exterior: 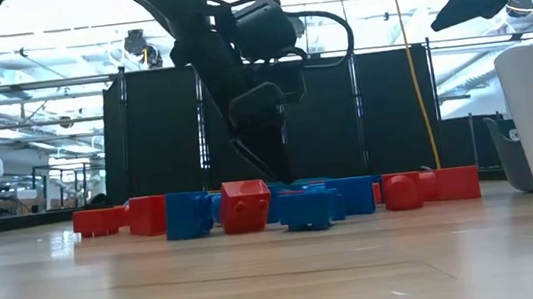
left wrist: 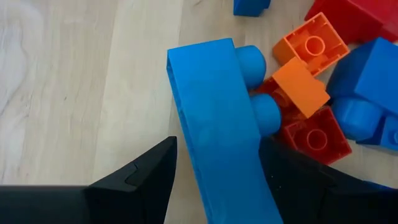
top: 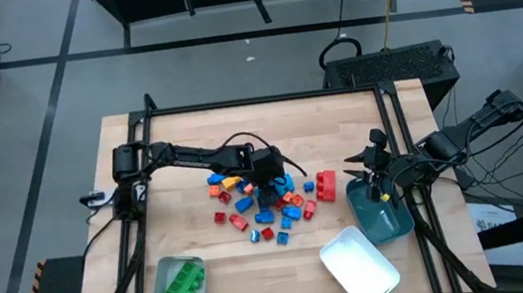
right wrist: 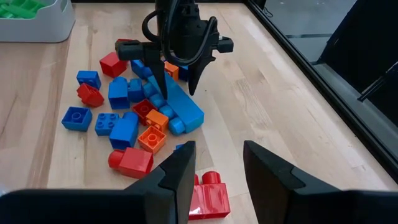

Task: Sort blocks by size
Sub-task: Put the rectangular blue game piece into the gray bin

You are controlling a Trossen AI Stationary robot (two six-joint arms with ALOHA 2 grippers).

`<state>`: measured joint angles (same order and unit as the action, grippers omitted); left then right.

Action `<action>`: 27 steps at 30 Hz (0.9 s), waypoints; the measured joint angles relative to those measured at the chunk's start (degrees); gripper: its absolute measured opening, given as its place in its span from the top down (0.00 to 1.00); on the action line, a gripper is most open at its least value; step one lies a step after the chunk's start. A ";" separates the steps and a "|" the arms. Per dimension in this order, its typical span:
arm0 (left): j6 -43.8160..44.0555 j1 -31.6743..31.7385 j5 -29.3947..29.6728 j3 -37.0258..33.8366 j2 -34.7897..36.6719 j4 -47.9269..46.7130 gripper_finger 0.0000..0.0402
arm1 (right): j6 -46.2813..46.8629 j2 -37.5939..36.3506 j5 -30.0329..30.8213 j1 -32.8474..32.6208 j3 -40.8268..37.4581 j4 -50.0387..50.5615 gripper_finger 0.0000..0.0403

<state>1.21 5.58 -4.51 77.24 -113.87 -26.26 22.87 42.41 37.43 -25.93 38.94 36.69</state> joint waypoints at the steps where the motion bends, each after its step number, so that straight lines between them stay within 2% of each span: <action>1: -0.05 0.00 0.02 0.33 0.15 -0.64 0.43 | 0.00 0.02 0.00 0.00 0.00 0.00 0.71; 7: -4.48 0.00 0.55 4.12 0.29 -3.25 0.42 | 0.07 0.00 0.00 0.01 0.00 -0.01 0.71; 14: -7.60 0.00 2.47 4.58 0.27 -5.03 0.37 | 0.20 0.02 0.00 -0.01 0.00 0.00 0.71; 22: -6.22 -0.30 2.61 4.58 0.27 -8.56 0.27 | 0.04 0.02 0.00 0.00 0.00 0.00 0.71; 27: -4.51 -0.49 1.74 4.58 0.27 -8.79 0.25 | 0.03 0.00 0.00 -0.01 0.00 0.00 0.71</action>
<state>-3.31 5.09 -2.76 81.82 -113.60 -35.06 22.91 42.41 37.43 -25.93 38.94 36.69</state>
